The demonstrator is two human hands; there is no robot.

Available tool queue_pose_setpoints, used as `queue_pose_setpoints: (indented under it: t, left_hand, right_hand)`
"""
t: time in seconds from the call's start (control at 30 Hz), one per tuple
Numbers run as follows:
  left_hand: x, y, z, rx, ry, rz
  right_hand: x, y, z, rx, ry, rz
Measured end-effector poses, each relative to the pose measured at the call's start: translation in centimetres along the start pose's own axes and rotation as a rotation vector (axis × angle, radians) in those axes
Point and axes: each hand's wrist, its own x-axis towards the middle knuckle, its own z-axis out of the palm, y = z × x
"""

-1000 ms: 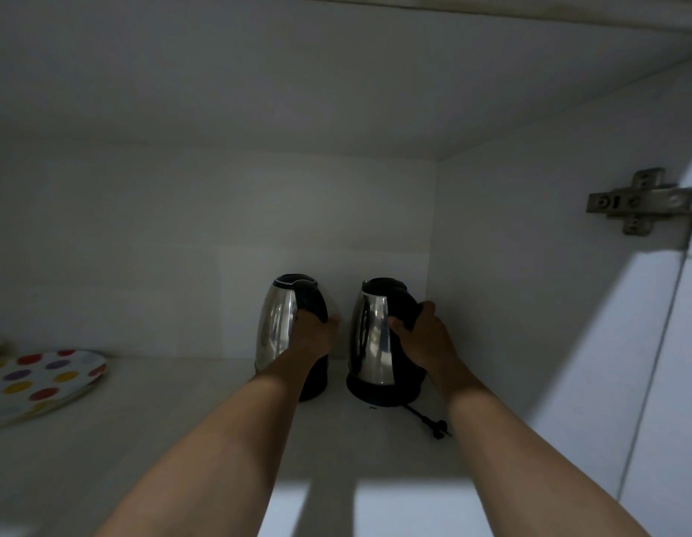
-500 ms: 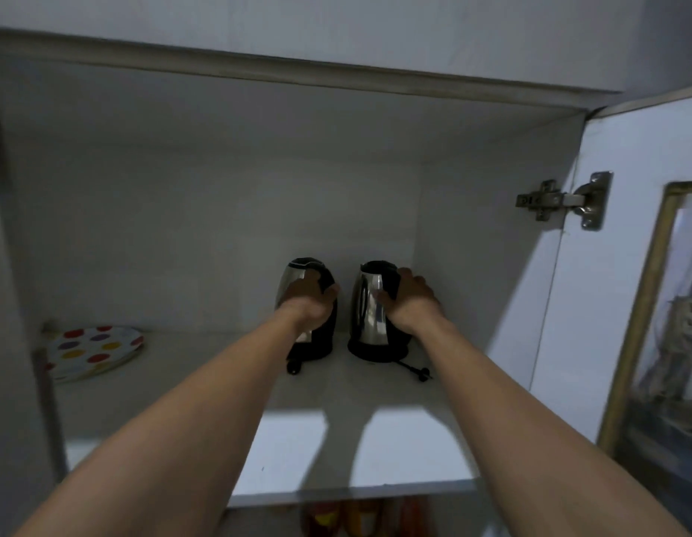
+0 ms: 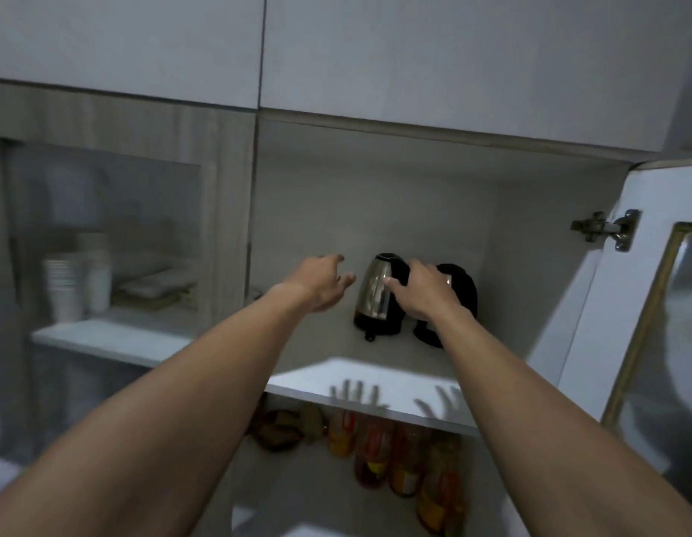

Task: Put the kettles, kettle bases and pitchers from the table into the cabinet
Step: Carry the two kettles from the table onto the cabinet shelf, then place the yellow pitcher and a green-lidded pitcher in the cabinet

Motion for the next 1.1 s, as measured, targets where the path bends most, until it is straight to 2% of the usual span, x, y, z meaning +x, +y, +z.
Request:
queue_pose_setpoints:
  t: [0.4,0.77,1.1]
  left_hand:
    - [-20.8,-8.9,-10.4,0.178,0.106,-0.283]
    - [-42.2,-16.8,-21.1,0.349,0.21,-0.687]
    - [-57.1,-23.1,-28.7,0.425,0.234,-0.88]
  right_hand:
    - [-12.3,-14.3,4.6,0.157,-0.162,-0.288]
    - [-25.2,-32.5,9.3,0.336,-0.371,-0.605]
    - [-37.1,-46.6,12.7,0.373,-0.504,-0.767]
